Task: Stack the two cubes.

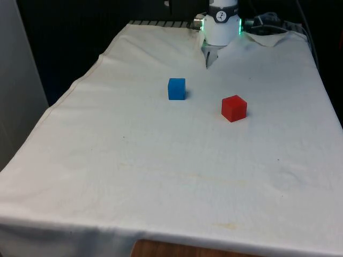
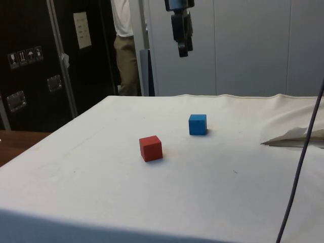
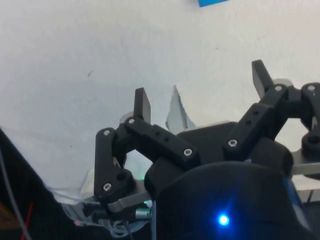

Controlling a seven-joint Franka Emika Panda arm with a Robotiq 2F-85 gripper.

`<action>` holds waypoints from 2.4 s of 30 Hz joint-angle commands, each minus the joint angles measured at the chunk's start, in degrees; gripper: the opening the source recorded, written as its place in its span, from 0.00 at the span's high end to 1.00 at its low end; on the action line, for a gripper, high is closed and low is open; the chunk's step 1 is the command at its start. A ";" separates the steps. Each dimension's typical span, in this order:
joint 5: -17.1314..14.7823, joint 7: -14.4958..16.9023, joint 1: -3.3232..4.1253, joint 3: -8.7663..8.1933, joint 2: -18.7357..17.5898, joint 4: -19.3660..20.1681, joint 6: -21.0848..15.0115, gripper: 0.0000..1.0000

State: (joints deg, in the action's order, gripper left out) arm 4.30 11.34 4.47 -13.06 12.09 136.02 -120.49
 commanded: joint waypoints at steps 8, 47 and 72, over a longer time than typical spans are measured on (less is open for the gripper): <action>3.21 -2.46 -0.29 -0.57 0.40 2.81 -3.04 0.00; 4.98 -4.35 -0.06 -1.95 3.09 10.20 -14.04 0.00; 4.18 1.15 0.23 -3.55 -1.95 12.95 -24.81 0.00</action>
State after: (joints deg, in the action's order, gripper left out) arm 9.11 11.63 4.47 -16.44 10.14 148.63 -144.27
